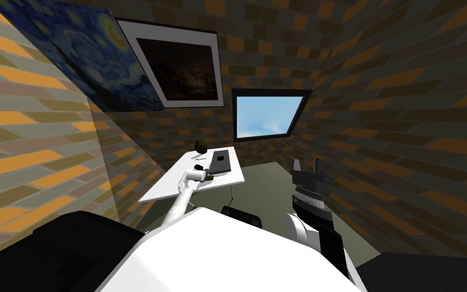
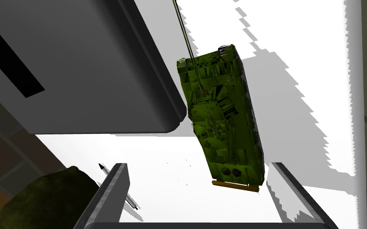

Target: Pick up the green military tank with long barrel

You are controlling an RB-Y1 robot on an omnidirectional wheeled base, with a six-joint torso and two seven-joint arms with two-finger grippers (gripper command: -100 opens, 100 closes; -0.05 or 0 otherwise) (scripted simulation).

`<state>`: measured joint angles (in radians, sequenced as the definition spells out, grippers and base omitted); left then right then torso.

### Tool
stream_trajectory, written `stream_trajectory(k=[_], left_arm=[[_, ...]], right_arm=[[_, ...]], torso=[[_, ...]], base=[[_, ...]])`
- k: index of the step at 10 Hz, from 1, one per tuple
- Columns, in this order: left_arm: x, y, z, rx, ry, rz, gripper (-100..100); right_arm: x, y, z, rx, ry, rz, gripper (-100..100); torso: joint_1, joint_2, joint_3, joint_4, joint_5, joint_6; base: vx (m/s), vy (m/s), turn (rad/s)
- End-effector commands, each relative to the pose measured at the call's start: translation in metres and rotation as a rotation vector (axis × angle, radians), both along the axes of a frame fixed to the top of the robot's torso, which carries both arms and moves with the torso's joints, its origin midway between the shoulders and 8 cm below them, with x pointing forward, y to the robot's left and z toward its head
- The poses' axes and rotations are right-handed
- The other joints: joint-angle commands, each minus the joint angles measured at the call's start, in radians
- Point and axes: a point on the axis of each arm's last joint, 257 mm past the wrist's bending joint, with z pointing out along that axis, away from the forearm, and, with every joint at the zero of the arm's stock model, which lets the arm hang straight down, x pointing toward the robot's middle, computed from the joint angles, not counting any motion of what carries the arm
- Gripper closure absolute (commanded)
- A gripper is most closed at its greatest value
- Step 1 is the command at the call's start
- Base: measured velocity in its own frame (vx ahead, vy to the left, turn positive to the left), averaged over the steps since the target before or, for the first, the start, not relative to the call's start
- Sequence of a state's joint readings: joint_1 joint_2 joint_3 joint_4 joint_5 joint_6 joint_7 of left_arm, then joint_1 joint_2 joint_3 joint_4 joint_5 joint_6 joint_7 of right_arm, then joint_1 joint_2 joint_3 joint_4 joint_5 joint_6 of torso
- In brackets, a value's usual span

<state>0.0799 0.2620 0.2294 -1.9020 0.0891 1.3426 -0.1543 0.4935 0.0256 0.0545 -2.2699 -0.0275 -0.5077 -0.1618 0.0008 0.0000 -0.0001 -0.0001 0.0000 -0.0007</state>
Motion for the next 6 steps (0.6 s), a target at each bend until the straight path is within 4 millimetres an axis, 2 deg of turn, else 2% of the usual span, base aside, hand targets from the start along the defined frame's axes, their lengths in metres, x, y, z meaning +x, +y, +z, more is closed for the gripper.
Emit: stream_trajectory(k=[1,5,6], left_arm=[[0.0000,0.0000,0.0000,0.000,0.000,0.000,100],[-0.0003,0.0001,-0.0001,0.000,0.001,0.001,100],[-0.0003,0.0000,-0.0001,0.000,0.001,0.001,0]], right_arm=[[0.0000,0.0000,0.0000,0.000,0.000,0.000,0],[0.0000,0.0000,0.0000,0.000,0.000,0.000,0],[0.0000,0.0000,0.0000,0.000,0.000,0.000,0]], torso=[[0.000,0.000,0.000,0.000,0.000,0.000],[-0.001,0.000,0.000,0.000,0.000,0.000],[-0.001,0.000,0.000,0.000,0.000,0.000]], base=[[0.000,0.000,0.000],[0.000,0.000,0.000],[0.000,0.000,0.000]])
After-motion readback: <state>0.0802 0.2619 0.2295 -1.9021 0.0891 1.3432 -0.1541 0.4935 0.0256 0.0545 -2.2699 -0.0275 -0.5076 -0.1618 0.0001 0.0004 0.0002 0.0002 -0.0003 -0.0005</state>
